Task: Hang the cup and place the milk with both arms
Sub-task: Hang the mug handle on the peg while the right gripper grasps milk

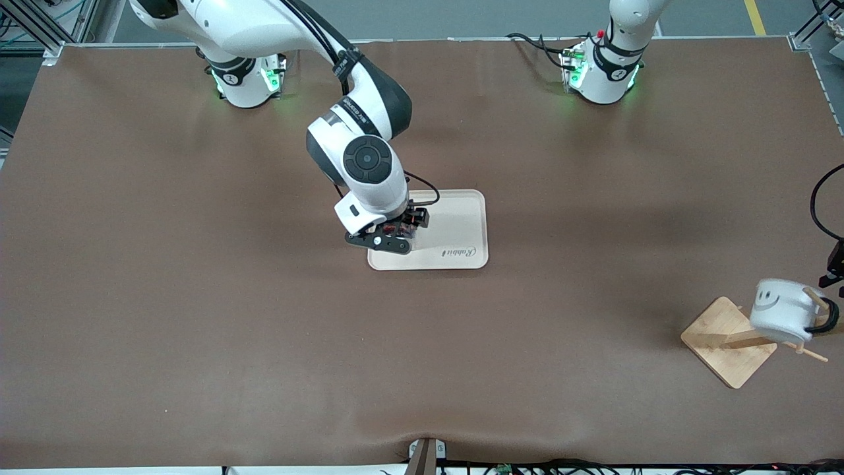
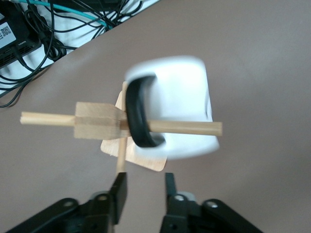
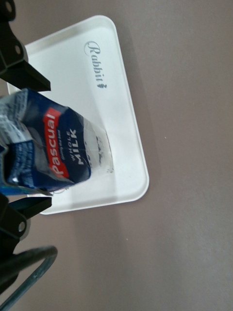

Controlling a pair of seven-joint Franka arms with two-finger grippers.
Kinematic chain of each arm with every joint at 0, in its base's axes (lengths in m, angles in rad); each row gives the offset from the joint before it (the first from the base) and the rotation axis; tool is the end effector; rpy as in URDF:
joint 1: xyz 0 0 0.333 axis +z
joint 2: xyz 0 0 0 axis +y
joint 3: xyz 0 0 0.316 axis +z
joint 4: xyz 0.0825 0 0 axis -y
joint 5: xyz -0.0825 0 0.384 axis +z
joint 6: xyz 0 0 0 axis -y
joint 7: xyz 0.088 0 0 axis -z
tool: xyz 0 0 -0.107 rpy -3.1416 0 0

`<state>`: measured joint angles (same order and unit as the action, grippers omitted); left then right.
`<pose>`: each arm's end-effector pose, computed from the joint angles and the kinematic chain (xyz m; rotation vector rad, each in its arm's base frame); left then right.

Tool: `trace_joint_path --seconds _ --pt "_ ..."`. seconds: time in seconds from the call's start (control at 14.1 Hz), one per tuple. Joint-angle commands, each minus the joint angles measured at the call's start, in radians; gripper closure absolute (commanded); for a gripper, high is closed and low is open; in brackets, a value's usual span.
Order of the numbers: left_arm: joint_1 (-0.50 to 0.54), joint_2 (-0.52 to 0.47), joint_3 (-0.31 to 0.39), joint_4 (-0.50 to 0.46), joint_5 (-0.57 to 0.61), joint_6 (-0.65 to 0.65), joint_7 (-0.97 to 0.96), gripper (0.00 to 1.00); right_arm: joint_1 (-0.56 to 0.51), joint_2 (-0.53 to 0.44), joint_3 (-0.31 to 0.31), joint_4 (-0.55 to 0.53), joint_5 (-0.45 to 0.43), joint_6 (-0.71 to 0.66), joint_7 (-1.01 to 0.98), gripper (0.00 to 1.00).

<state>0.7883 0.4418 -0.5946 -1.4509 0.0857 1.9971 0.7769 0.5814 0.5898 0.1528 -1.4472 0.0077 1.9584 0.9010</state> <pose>0.6598 0.2053 0.4848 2.9531 -0.8251 0.3557 0.5344 0.4579 0.3411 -3.1110 0.3002 0.1829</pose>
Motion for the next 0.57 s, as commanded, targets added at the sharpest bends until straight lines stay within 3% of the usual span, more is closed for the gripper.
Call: trace_joint_path --seconds 0.0,0.07,0.21,0.5 --pt "0.003 -0.014 -0.007 0.014 -0.023 -0.056 -0.06 0.0 0.003 0.008 0.002 0.007 -0.026 -0.004 0.018 0.62" --pt "0.002 -0.023 -0.008 0.014 -0.021 -0.072 -0.1 0.0 0.003 0.007 0.001 0.007 -0.026 -0.006 0.021 0.76" --pt "-0.004 -0.044 -0.017 0.012 -0.02 -0.107 -0.171 0.0 0.003 0.007 0.001 0.011 -0.025 -0.009 0.022 0.95" --pt "-0.018 -0.086 -0.045 0.006 -0.018 -0.175 -0.292 0.0 -0.005 -0.002 0.004 0.034 -0.008 -0.019 0.015 1.0"
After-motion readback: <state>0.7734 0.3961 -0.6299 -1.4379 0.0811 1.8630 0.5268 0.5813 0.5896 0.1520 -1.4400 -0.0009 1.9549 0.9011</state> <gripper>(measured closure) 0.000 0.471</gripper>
